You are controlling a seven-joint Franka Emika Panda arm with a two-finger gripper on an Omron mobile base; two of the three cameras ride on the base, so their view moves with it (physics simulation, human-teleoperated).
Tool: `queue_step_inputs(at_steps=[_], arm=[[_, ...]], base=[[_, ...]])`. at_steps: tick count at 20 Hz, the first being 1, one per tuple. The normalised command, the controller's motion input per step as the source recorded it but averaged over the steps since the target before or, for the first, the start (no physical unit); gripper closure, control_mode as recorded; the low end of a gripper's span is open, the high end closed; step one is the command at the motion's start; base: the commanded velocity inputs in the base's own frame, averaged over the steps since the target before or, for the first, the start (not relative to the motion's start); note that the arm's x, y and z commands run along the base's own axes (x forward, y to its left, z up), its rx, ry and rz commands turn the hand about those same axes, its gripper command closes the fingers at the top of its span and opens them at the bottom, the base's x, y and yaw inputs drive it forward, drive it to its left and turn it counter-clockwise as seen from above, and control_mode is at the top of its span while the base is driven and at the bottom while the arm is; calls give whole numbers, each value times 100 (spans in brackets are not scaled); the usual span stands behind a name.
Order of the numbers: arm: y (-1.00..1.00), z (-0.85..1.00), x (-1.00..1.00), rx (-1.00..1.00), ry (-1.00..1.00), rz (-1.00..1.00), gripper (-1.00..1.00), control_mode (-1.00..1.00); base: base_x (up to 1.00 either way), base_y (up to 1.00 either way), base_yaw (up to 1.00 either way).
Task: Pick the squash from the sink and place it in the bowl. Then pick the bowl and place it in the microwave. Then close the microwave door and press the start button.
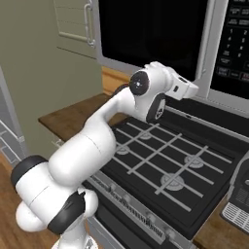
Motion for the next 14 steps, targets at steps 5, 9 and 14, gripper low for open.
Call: queue_step_inputs(at_steps=[5, 9, 14], arm=[[-39, 0, 65, 14, 0, 11, -100, -100], [0, 3, -18, 6, 0, 8, -100, -100], [30, 30, -81, -4, 0, 0, -100, -100]], base=[[0, 0, 0], [0, 0, 0], [0, 0, 0]])
